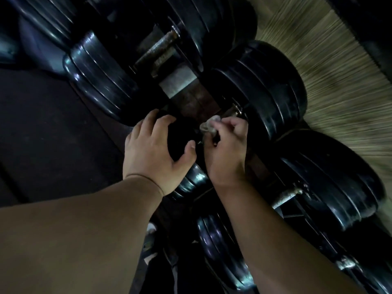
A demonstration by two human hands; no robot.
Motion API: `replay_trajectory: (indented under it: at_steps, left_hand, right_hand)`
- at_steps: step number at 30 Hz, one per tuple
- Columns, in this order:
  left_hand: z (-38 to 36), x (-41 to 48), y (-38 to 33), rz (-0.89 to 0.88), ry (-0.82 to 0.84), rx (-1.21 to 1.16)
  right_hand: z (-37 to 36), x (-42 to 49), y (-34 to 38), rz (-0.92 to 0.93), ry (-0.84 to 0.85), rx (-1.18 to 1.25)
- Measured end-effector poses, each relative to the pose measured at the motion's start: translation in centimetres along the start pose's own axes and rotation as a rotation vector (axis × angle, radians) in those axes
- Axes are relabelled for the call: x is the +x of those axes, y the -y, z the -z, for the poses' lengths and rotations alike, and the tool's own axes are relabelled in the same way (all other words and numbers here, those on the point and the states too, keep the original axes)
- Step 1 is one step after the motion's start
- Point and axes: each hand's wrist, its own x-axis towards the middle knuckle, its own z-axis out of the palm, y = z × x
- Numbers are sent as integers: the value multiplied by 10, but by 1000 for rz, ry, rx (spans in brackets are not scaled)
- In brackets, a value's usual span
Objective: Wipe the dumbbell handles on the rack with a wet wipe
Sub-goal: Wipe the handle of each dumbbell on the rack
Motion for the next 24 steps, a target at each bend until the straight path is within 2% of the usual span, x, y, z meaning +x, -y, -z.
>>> replay_trajectory:
  at_steps: [3, 8, 11, 13, 17, 18, 20, 22, 24]
  left_hand:
    - [0, -1, 1, -9, -16, -19]
    - [-1, -1, 1, -11, -29, -56]
    - [-2, -1, 3, -14, -38, -62]
    - [-3, -1, 3, -17, -34, -65]
    - [-3, -1, 2, -11, -30, -67]
    - [-2, -2, 2, -11, -32, -67]
    - [-2, -1, 2, -12, -37, -58]
    - [-2, -2, 1, -8, -41, -58]
    - [-2, -2, 1, -10, -50, -69]
  right_hand:
    - [5, 9, -5, 97, 207, -105]
    - [23, 23, -17, 206, 172, -122]
    - [21, 9, -18, 349, 410, -334]
    - [21, 8, -27, 368, 426, -357]
    - [24, 16, -31, -39, 28, -74]
    - [20, 11, -26, -152, -20, -29]
    - [7, -2, -16, -339, 24, 59]
    - [2, -6, -11, -434, 107, 159]
    - [7, 9, -14, -536, -4, 278]
